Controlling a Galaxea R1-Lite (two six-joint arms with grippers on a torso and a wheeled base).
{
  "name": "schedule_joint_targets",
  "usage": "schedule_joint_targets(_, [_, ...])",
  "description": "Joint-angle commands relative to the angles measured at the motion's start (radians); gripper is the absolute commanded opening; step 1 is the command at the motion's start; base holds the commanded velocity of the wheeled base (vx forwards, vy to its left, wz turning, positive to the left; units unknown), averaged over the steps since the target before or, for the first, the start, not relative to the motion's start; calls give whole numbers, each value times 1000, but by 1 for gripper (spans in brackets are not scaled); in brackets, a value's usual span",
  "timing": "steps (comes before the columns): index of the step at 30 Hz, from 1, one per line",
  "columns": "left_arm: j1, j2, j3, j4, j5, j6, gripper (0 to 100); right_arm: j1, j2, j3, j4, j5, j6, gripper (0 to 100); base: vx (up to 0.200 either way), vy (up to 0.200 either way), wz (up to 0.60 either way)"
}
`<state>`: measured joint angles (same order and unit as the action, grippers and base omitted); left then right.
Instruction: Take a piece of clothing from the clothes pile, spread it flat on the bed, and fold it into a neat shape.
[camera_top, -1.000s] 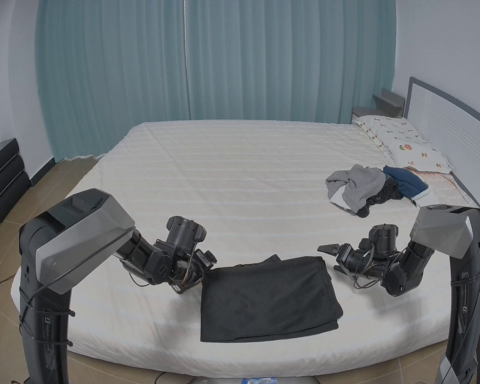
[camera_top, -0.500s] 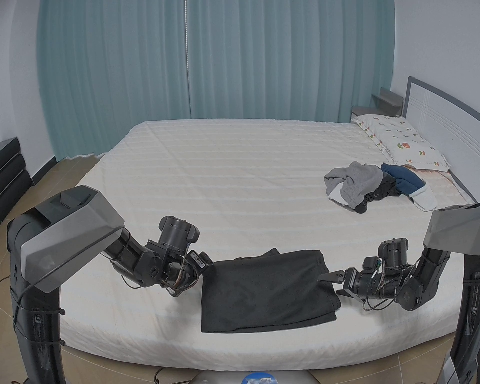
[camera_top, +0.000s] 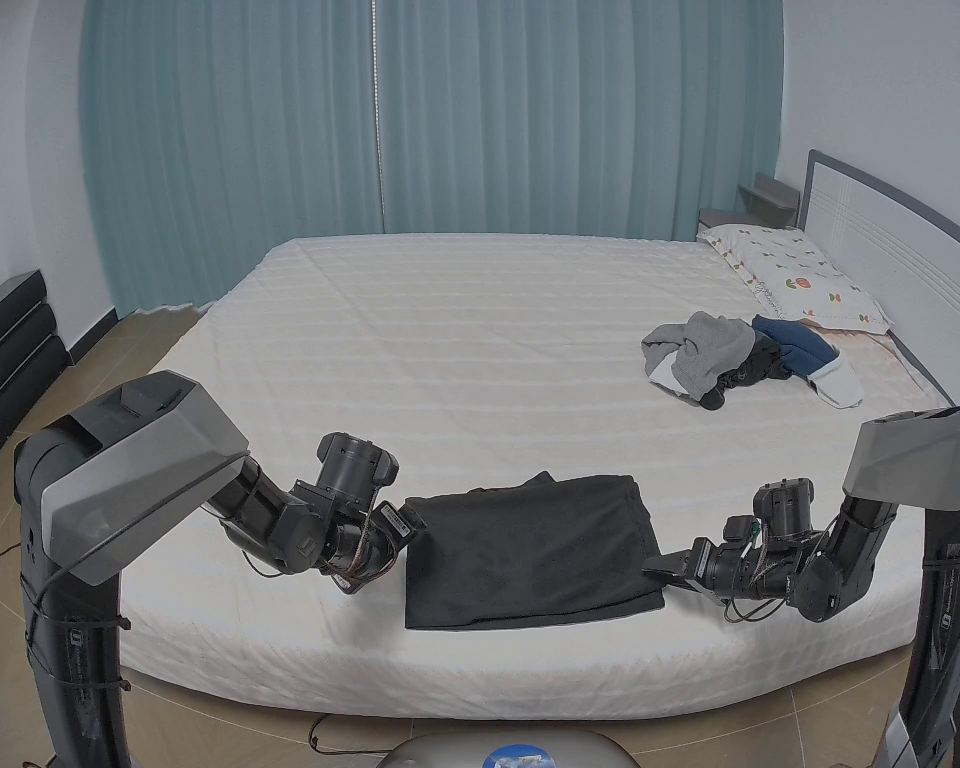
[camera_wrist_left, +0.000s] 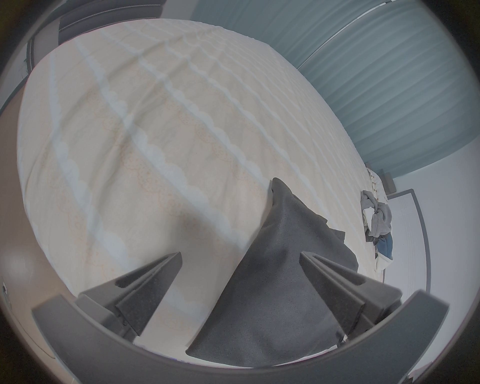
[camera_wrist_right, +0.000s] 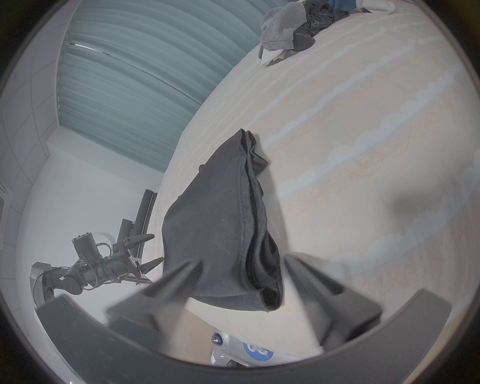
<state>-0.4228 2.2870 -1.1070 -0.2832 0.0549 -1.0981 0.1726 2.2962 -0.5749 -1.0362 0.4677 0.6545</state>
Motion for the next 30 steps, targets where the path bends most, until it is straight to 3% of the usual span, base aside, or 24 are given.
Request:
schedule_joint_targets(1, [4,5,-2,-1,0,0,100,-5,-35,1,65,0,-26,0,0,0,0])
schedule_joint_targets(6, [9,5,-4,-1,0,0,100,-24,-44,-2,125,0,-101,0,0,0,0])
schedule_joint_targets(17, [9,5,-7,1,0,0,100,-22,-40,1,120,0,-108,0,0,0,0])
schedule_joint_targets(18, [9,5,-7,1,0,0,100,-21,-40,3,120,0,-108,100,0,0,0])
schedule_joint_targets(30, [7,46,-103,1,-9,1,100,-33,-32,-80,116,-23,-53,100,0,0,0])
